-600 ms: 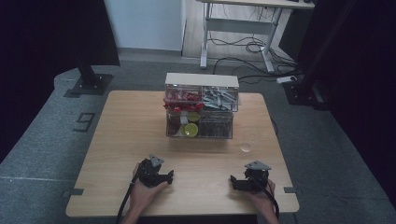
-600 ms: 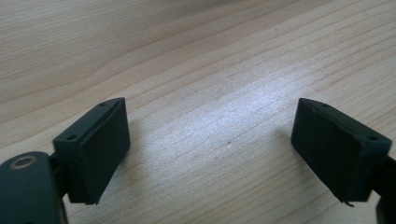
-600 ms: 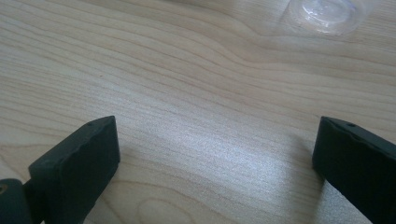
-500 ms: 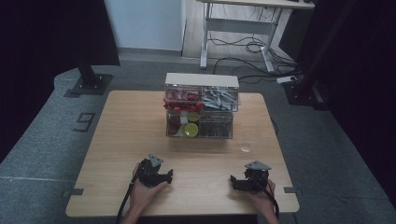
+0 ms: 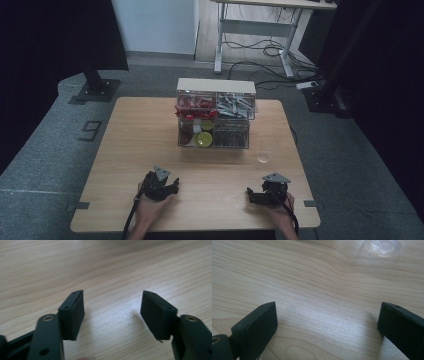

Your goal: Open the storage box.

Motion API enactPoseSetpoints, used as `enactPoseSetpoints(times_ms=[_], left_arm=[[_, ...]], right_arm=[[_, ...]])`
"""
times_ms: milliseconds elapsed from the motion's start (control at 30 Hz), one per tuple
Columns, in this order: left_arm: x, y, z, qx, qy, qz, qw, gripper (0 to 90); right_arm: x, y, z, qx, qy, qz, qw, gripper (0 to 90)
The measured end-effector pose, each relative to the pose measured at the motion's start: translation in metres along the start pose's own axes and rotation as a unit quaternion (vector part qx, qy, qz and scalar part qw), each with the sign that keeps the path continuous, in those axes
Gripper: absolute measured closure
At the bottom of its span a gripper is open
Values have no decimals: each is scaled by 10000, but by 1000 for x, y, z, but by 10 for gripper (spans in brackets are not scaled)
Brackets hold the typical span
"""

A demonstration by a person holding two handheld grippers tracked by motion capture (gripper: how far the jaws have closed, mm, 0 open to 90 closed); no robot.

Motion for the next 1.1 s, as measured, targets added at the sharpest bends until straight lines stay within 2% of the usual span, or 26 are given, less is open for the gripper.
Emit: enactPoseSetpoints(times_ms=[233,367,500,533,600,733,833,967,1100], left_arm=[[-11,0,12,-382,10,-172,9991,498],[-18,-4,16,-450,32,-358,9983,598],[-25,-8,15,-413,17,-482,9980,673],[-30,-13,13,-334,23,-602,9976,702],[-33,-17,10,-275,23,-688,9972,734],[-37,-27,5,-237,343,-696,9967,827],[-40,-35,2,-174,452,-693,9964,875],[-42,-45,-1,-117,495,-762,9958,899],[-40,-52,-3,-155,587,-788,9950,900]], right_arm=[[0,0,0,18,16,-12,10000,38],[0,0,0,19,21,-15,10000,41],[-1,0,0,20,30,-17,10000,44],[-1,0,0,20,31,-19,10000,45],[-1,0,-1,24,34,-21,10000,46],[-1,0,-1,33,38,-25,10000,50],[-1,0,-1,44,49,-32,10000,56],[-1,0,-1,50,59,-37,10000,61],[-1,0,-1,64,68,-45,9999,67]])
Point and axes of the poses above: each handheld gripper's, and its own axes: x roughly forward along the jaws, y roughly out of its underside, z roughly to its left, the point moved 1 cm from there along x, roughly forward along the jaws, and after that the axes turned 1 degree about y, right-handed, at the moved point
